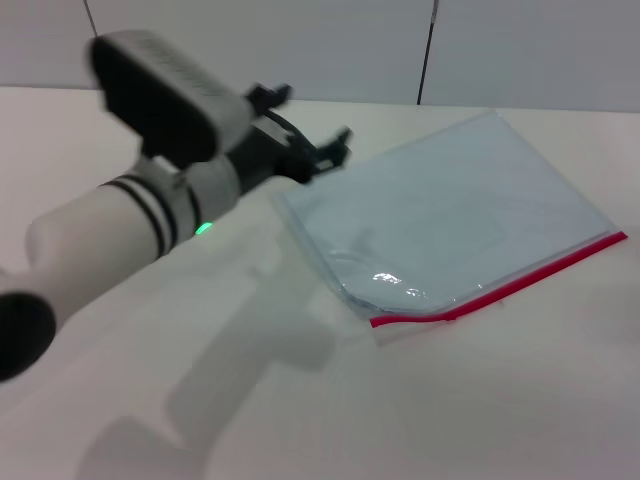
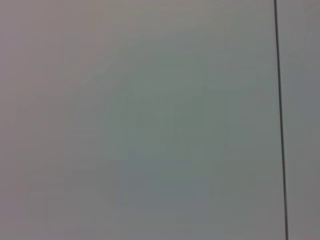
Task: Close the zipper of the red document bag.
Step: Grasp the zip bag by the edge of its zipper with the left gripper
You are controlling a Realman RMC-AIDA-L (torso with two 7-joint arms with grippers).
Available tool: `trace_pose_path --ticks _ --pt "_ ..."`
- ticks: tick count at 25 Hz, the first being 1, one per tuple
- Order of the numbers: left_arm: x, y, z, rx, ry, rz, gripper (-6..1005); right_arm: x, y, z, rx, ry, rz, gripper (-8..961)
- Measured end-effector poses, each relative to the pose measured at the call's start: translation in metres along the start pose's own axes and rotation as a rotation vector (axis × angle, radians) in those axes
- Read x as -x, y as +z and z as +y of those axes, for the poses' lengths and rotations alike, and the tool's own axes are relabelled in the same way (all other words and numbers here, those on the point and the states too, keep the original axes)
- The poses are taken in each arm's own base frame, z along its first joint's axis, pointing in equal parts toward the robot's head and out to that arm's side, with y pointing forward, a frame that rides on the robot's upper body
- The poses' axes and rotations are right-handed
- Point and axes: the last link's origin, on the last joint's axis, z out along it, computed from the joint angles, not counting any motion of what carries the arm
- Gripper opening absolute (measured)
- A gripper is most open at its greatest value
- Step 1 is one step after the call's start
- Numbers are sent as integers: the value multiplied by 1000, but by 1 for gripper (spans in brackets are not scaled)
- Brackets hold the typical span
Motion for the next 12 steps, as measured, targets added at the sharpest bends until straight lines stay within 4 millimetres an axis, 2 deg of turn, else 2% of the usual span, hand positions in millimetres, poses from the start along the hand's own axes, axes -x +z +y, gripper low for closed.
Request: trace_pose_path --ticks 6,12 --pt "-21 0 27 175 169 -154 883 1 3 1 4 1 -2 754" --pt "-36 -4 41 339 282 -290 883 2 6 3 9 1 -1 754"
